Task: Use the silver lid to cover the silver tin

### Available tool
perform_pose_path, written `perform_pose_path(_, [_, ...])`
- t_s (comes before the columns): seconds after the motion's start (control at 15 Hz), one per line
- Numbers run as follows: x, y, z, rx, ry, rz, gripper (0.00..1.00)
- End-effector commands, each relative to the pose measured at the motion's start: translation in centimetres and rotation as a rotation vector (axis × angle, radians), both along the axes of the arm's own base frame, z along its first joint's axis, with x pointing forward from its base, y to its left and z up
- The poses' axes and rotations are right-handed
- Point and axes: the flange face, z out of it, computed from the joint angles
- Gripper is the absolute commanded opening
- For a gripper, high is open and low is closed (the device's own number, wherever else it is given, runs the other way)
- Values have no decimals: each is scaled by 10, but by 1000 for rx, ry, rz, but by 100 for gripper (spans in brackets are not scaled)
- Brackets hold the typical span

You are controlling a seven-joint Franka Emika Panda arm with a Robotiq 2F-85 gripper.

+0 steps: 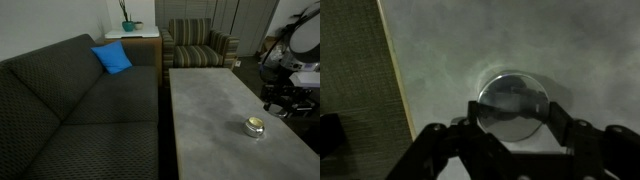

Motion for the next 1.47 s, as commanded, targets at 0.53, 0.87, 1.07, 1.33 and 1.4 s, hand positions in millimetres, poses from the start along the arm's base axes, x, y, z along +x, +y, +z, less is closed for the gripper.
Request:
perform_pose_path(0.53, [46,-5,-50,56,105,-109,44])
perform_pose_path(0.87, [61,-10,-78,102,113,-197,44])
perform_pose_path(1.07, [70,-15,-88,123,105,-240,44])
perform_pose_path(1.33, [74,-14,-97,124,134,-250,44])
perform_pose_path(1.4, [73,-13,-100,122,147,-249,44])
